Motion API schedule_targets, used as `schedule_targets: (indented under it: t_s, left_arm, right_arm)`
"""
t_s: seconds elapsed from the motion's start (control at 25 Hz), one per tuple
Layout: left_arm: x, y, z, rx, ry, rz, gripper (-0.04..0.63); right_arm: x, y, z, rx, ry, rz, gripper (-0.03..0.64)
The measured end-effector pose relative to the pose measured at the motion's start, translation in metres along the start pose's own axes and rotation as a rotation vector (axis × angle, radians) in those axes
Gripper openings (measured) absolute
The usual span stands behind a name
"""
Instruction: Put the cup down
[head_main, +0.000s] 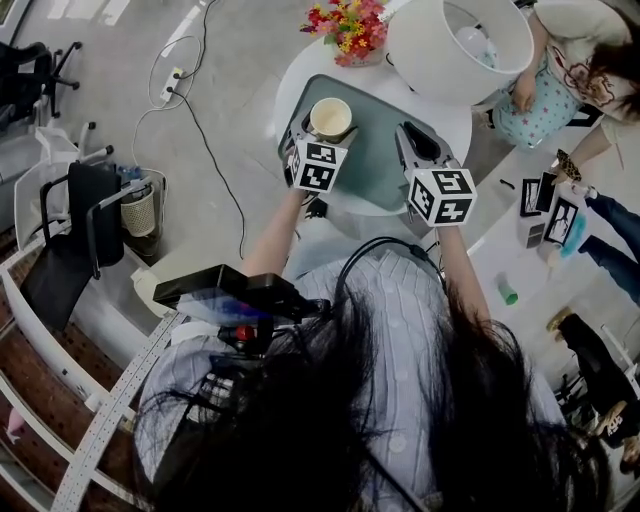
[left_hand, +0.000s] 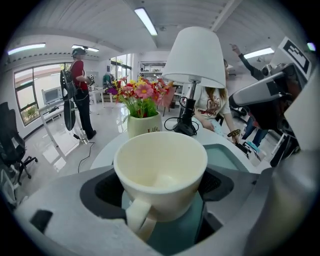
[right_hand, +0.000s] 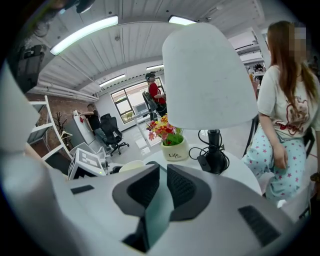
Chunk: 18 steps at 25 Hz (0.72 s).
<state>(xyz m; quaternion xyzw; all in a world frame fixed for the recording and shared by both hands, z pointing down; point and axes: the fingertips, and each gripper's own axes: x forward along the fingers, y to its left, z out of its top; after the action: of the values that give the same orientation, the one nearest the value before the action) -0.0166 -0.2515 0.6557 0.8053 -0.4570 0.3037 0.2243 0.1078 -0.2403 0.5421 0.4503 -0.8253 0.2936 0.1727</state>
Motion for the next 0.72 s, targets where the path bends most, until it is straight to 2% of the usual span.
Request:
schedule_targets:
  t_s: [0.72]
  left_arm:
    - [0.0074, 0.0007, -0.0003, 0.072, -0.01, -0.003, 0.445]
  right_arm:
    - [-0.0107, -0.0073, -0.0014, 0.019, -0.006, -0.045, 0.063]
